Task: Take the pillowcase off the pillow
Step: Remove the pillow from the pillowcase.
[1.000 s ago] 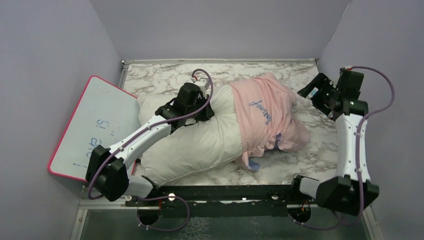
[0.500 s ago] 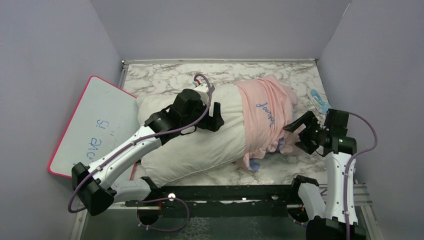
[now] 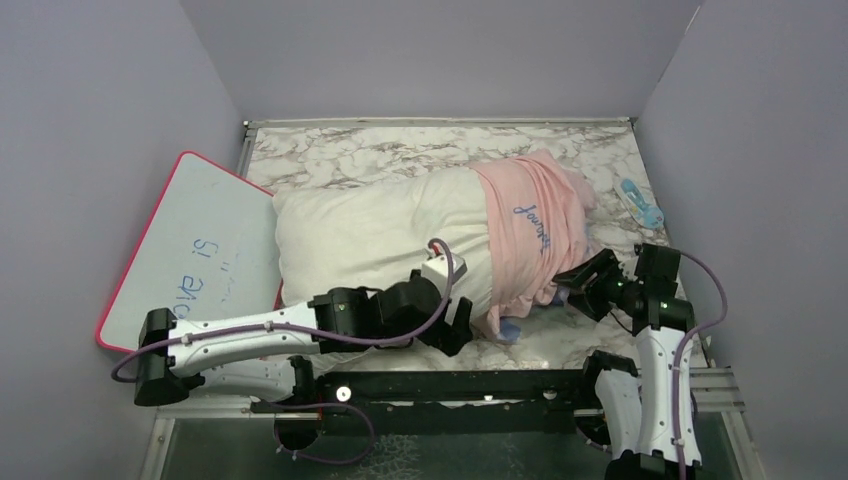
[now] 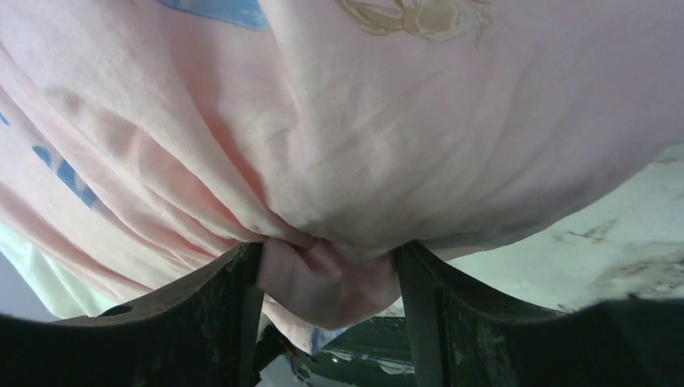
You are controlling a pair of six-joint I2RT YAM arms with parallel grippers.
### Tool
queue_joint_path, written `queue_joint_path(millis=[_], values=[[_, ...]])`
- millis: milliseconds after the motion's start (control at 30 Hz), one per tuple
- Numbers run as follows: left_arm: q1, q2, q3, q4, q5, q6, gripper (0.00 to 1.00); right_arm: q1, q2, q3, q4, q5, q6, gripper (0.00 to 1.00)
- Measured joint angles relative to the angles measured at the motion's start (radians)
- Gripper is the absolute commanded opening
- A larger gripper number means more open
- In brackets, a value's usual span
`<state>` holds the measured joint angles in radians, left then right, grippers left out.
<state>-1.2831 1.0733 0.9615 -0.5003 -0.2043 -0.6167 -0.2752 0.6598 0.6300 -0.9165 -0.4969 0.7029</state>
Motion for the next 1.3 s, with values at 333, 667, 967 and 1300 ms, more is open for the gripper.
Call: queue_joint_path(millis=[333,667,967,1300], values=[[-0.178,0.01,-0.257,0.153,-0.19,-0.267,0.99,0.0,0.055,-0.047,0.172,-0.031,0.03,0.12],[-0.184,0.072,-0.398,0.55,-0.464,-0.443,0.99,0.001,0.035,0.043,0.169,0.041,0.006,0.12],[-0.172,0.183,-0.325,0.616,-0.784,-0.719,0.9,0.001,0.031,0.054,0.163,0.045,-0.031,0.12],[0.016,0.361,-0.127,0.437,-0.731,-0.896,0.0,0.008,0.056,0.094,0.165,0.12,-0.03,0.07]])
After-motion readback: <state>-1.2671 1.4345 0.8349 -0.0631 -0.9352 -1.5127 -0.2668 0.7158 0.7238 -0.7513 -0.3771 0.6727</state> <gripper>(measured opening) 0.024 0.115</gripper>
